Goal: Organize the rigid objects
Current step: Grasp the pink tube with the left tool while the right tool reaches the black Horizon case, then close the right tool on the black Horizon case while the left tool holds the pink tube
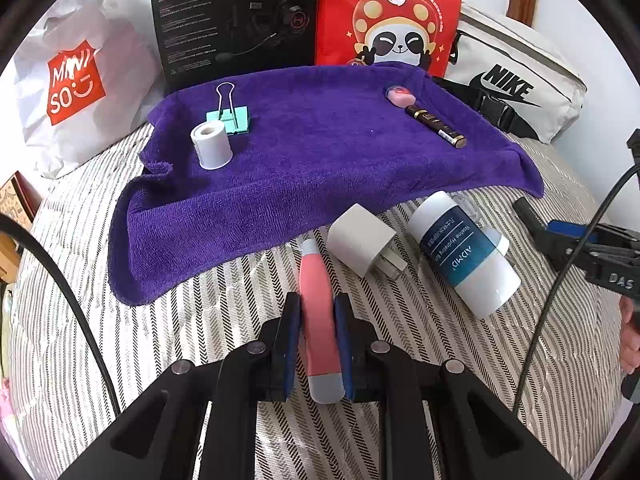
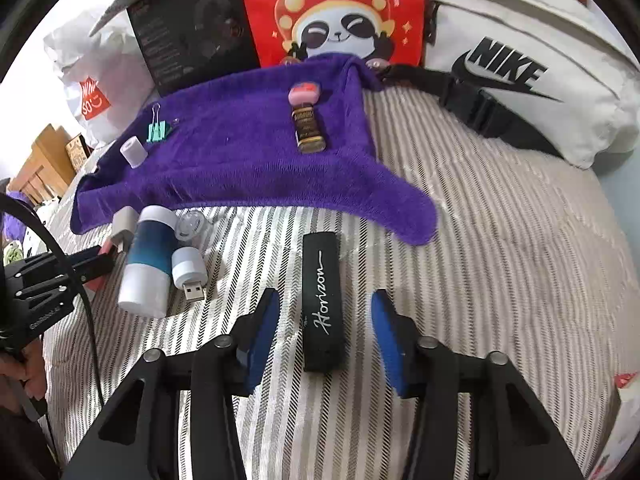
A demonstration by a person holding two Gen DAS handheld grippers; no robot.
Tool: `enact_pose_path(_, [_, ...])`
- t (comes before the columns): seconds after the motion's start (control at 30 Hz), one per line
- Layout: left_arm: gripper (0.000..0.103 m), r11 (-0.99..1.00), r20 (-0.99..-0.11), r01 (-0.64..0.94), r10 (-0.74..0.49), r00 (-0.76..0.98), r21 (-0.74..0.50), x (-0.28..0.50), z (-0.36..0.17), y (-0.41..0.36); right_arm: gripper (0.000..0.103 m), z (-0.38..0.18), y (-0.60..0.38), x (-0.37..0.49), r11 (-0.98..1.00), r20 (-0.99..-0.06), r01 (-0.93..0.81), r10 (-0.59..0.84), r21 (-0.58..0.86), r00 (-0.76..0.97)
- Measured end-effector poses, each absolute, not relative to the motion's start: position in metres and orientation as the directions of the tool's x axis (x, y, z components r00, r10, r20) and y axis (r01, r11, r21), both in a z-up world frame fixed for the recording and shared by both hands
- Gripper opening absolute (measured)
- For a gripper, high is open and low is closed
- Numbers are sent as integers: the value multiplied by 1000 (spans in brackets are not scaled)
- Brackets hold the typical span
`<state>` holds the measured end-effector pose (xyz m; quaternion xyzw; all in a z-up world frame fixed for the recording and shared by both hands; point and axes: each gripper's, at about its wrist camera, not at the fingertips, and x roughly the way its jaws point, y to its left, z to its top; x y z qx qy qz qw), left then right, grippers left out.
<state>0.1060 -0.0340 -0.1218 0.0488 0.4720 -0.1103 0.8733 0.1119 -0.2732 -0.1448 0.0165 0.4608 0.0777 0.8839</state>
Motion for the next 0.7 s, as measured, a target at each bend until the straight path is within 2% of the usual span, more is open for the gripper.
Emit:
enact_pose_path(0.1, [17, 972, -830, 234, -139, 541, -11, 104, -122, -35, 39, -148, -266, 114, 987, -801, -146, 137, 63, 583])
enact_pose_path(0.13, [17, 972, -826, 233, -141, 545, -12, 103, -123, -34, 32, -149, -263, 114, 988, -797, -150, 125, 44, 591])
enact_pose_path(0.2, [17, 973, -818, 231, -146, 556, -17, 102, -123, -33, 26, -150, -259, 113, 989, -783, -148, 83, -12, 617])
enact_pose_path(0.33, [17, 974, -797, 228, -143, 587, -7, 96, -124, -33, 22, -151, -265, 110, 988, -761, -152, 114, 20, 638])
enact_pose_path(0.7, [17, 974, -786, 226, -112, 608, 35, 92, -124, -38, 23, -152, -265, 106, 988, -745, -157, 112, 10, 657])
